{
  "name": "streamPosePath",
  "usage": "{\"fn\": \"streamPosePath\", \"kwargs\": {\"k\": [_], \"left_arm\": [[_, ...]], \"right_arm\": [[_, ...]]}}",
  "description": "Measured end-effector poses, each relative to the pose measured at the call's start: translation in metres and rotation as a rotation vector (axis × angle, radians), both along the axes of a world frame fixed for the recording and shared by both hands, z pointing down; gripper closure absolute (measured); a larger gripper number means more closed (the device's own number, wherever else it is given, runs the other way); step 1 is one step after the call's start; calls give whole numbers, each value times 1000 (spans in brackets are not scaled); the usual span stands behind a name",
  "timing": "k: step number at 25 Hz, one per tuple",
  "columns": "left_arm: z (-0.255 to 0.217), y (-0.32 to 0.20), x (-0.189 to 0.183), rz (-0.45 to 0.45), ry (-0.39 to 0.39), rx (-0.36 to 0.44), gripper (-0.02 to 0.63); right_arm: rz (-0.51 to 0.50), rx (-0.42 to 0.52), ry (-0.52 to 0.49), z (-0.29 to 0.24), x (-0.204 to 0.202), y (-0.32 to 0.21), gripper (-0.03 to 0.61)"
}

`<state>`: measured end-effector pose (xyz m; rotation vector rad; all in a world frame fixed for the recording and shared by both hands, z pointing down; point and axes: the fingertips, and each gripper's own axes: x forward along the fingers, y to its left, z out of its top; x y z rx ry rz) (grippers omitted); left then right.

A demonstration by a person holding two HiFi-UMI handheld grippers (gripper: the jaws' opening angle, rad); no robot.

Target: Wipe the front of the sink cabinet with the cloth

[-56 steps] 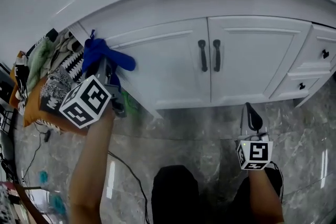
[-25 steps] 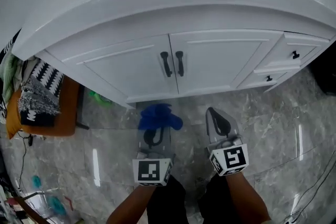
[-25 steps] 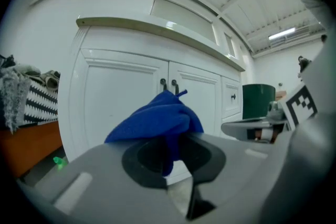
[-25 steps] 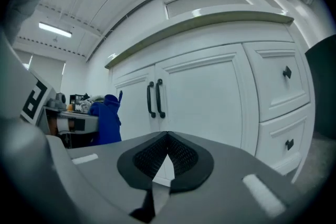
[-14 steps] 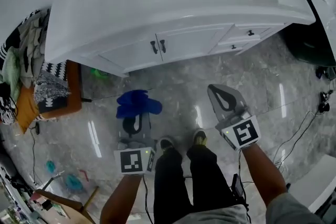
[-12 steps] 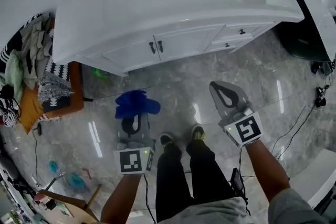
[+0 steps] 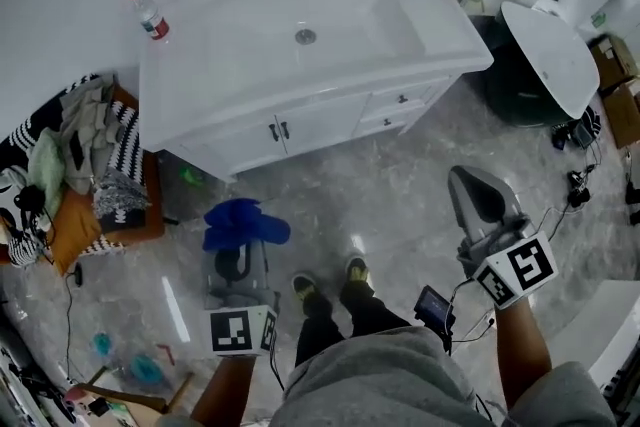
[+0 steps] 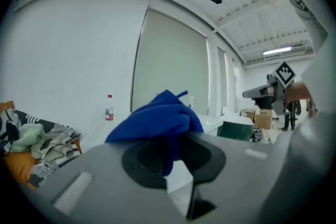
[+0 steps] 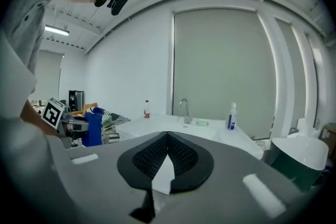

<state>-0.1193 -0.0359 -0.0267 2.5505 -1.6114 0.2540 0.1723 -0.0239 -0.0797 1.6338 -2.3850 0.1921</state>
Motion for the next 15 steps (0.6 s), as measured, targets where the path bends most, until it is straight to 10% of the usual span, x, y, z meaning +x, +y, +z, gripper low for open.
{"fn": "streamPosePath", "kwargs": {"k": [15], "left_arm": [[-61, 29, -1, -57, 26, 39, 560]], "right_arm": [[-36, 103, -90, -46, -15, 10, 578]]}}
